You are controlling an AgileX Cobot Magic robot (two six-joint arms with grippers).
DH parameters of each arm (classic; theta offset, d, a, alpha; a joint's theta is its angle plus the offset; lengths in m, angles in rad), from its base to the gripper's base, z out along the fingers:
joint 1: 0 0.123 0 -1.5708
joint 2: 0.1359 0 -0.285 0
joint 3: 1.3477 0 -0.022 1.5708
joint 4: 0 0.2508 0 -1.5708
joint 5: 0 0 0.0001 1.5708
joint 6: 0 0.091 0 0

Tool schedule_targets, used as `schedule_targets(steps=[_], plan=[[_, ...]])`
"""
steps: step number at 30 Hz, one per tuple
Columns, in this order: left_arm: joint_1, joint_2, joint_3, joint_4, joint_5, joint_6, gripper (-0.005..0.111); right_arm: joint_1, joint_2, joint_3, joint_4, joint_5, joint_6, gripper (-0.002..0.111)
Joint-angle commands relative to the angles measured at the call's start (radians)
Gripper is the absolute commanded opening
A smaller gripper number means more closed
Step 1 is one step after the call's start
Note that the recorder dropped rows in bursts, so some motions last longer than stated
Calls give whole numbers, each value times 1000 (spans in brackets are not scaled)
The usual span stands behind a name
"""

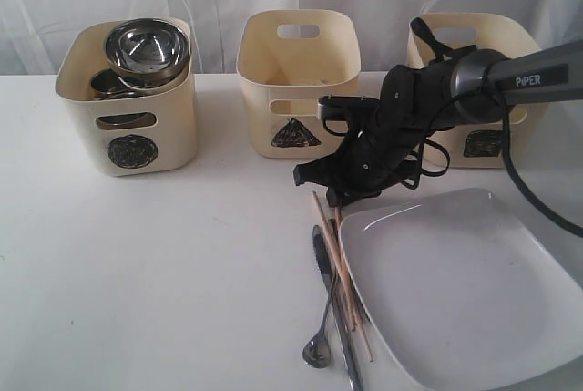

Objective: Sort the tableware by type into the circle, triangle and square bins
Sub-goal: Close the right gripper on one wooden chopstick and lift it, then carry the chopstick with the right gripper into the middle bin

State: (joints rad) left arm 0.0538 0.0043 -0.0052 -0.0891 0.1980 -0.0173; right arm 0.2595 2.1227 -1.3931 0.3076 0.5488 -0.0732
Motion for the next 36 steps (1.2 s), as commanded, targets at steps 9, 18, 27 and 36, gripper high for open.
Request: schedule_targets(steps=[9, 18, 27, 36], plan=[[3, -4, 5, -6, -4, -4, 0, 0, -18, 6, 343, 29, -247, 0], [3, -4, 5, -6, -4, -4, 0, 0, -101, 6, 348, 22, -247, 0], [3, -4, 5, -6, -4, -4, 0, 0, -197, 6, 349, 26, -327, 0], [3, -4, 5, -6, -4, -4, 0, 0, -357, 6, 355, -105, -403, 0]])
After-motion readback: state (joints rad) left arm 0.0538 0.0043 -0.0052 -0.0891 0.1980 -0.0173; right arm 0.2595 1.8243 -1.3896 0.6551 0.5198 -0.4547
